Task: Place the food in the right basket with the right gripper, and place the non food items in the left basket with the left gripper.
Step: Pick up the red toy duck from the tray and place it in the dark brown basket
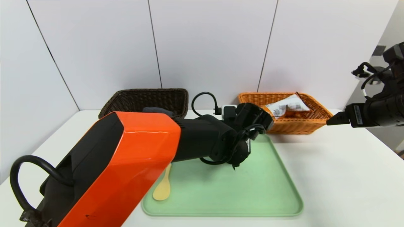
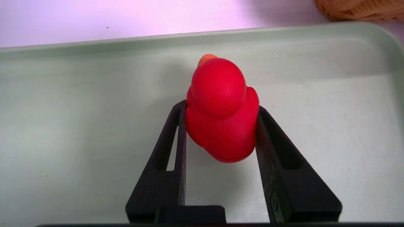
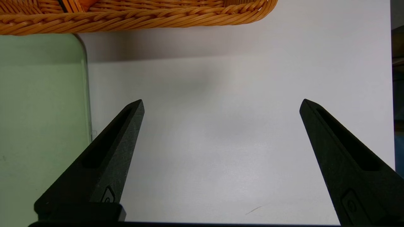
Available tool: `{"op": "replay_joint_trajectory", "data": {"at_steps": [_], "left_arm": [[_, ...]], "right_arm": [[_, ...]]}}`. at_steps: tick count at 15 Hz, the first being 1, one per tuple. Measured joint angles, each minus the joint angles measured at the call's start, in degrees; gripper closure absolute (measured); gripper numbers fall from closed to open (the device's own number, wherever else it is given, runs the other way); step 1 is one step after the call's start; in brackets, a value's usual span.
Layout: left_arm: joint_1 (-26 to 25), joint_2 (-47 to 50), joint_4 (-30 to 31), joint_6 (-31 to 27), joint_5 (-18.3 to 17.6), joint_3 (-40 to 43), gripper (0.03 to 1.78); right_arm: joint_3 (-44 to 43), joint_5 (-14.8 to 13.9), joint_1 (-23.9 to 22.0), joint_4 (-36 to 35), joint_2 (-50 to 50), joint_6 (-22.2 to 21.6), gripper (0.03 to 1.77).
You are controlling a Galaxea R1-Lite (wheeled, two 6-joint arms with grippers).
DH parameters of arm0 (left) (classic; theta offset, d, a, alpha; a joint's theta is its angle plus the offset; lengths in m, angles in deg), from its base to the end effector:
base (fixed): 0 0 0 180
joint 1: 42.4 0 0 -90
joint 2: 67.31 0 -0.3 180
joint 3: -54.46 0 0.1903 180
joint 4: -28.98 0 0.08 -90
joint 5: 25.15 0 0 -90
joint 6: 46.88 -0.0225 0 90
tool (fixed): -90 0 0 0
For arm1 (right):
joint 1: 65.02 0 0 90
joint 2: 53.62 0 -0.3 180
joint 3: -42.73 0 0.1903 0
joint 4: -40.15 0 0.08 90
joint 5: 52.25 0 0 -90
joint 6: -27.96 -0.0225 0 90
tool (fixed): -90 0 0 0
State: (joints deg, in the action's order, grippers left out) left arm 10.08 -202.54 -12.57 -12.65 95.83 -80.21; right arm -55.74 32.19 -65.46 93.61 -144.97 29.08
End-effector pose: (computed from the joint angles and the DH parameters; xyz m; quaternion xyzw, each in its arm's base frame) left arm 0.2997 -0.3712 0.1428 -0.0413 0.3075 -0.0875 0.9466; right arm 0.2666 -0.0042 0.2494 -0.0265 0.3935 -0.0443 0.9179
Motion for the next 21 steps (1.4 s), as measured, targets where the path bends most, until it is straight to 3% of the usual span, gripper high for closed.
{"op": "replay_joint_trajectory", "data": {"at_steps": [3,7,12,17,21], "left_arm": [[0.3,3.0,-3.4,-0.1,-3.3,0.3,1.16],[0.3,9.8,-9.0,-3.1,-12.5,0.3,1.16],[-3.6,18.0,-19.0,-8.9,-16.5,0.4,1.17],[-9.9,24.6,-20.0,-13.2,-16.8,1.5,1.18],[-20.7,27.2,-19.7,-15.9,-18.8,3.9,1.18]], "right_arm": [[0.2,0.0,0.0,0.0,0.0,-0.1,0.10],[0.3,0.0,0.2,-0.3,-0.2,-0.2,0.10],[0.4,0.0,0.3,-1.0,-0.7,-0.3,0.10],[0.7,-0.1,0.4,-1.3,-1.0,-0.3,0.10],[1.1,-0.1,1.0,-1.3,-1.1,-0.4,0.10]]}}
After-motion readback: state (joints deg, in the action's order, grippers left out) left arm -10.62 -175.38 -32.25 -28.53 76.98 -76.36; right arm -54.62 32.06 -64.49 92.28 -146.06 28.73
